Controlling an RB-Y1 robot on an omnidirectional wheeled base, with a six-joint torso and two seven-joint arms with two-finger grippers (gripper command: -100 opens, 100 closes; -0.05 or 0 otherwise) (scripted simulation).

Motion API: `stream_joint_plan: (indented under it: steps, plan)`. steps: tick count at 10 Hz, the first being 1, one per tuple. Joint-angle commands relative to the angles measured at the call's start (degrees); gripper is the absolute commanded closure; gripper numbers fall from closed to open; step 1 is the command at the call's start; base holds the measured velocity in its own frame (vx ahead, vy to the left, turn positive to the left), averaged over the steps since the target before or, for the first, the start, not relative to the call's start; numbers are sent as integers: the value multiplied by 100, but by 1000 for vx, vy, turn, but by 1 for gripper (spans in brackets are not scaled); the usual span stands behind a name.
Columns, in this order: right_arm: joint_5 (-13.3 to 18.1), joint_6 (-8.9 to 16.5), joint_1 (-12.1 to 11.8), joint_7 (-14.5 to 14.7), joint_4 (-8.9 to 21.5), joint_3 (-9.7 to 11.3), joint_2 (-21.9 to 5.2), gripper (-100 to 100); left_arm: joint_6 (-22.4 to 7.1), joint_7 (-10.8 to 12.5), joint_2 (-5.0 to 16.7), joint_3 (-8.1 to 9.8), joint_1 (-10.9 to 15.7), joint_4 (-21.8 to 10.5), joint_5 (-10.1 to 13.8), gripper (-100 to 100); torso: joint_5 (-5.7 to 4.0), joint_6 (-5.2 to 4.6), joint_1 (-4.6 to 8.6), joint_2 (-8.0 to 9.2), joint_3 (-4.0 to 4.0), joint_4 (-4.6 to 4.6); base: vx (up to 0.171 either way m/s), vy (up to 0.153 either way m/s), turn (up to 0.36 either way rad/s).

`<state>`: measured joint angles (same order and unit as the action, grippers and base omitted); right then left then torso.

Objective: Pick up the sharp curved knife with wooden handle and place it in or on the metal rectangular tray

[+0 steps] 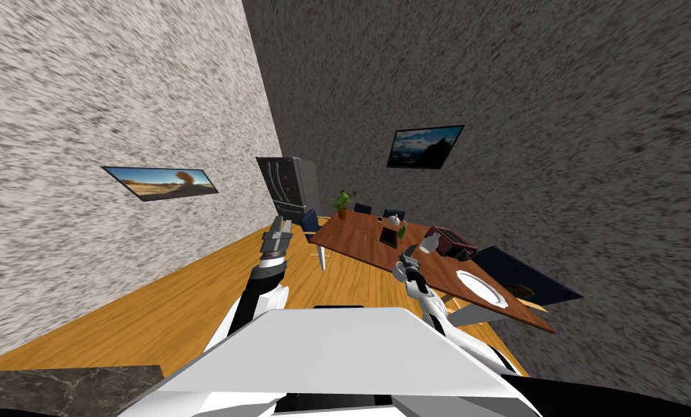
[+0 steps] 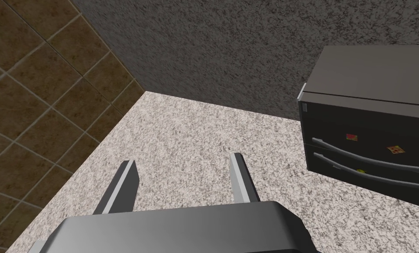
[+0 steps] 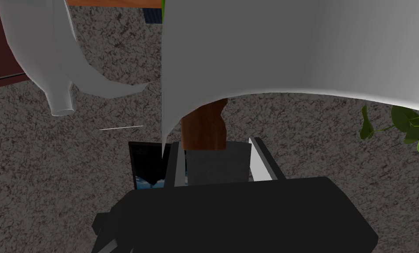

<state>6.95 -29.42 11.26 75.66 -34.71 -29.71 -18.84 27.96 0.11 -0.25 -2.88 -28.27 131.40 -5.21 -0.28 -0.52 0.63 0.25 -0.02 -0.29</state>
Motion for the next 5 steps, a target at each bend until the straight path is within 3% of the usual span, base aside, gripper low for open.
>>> stream_joint_plan:
  steps: [1, 5]
  plan:
    - [-24, -64, 76, 22, 167, -51, -46, 100, 0, 0, 0, 0, 0, 0, 0, 0, 0, 0, 0, 0, 0, 0, -8, -10, -29]
    - [-24, -64, 76, 22, 167, -51, -46, 100, 0, 0, 0, -1, 0, 0, 0, 0, 3, 26, -32, -29, -17, -7, 7, 9, 25]
